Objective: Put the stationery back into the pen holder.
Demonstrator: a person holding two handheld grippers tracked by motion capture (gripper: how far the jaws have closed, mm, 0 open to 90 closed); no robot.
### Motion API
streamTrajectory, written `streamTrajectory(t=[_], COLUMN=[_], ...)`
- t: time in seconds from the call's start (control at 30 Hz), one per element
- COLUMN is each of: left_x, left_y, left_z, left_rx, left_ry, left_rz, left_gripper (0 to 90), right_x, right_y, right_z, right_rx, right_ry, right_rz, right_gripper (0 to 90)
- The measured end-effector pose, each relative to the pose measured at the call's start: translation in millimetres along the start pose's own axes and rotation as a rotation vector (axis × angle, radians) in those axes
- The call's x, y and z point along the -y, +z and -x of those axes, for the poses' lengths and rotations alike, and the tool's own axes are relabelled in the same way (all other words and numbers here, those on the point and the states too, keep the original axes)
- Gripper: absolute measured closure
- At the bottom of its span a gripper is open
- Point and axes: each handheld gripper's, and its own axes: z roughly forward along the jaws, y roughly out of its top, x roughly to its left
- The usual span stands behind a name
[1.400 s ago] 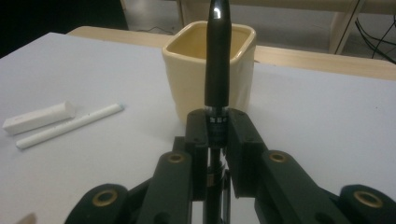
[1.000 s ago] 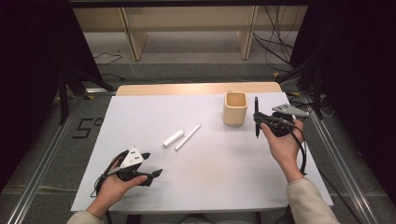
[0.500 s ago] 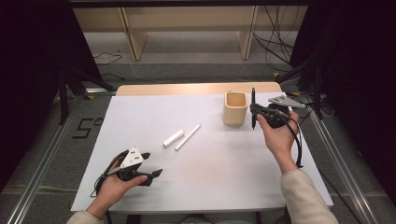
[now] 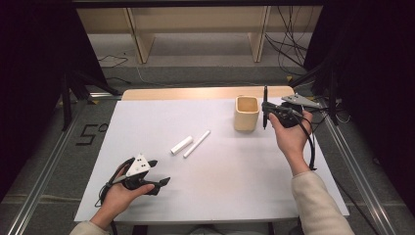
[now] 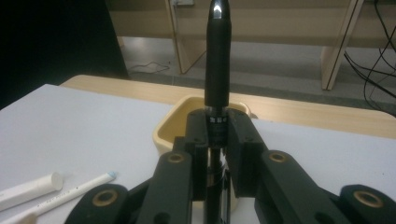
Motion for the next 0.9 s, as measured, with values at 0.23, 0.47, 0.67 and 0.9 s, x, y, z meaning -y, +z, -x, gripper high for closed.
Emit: streamTrajectory(t=[0.23,0.47,0.67,0.9], left_x=[0.1,0.2,0.1,0.1], left_y=[-0.2,-0.4,-0.2,0.0], left_z=[-0.2,-0.5,0.0,-0.5], left_rx=[0.000,0.000,-0.001,0.000], left_ry=[0.000,0.003,0.000,0.000], left_rz=[0.000,-0.002,0.001,-0.001], left_gripper=[22.1,22.1,22.2,22.1], right_x=[-7.4,-12.9,-17.6,-25.0], right_y=[4.1,7.7,11.8,17.4], right_z=[0.7,1.6,1.3,0.3], right_rx=[0.004,0.010,0.011,0.014], right_ry=[0.005,0.009,0.010,0.004], right_rz=[0.018,0.033,0.039,0.048], right_gripper=[80.2,80.2,80.2,80.2])
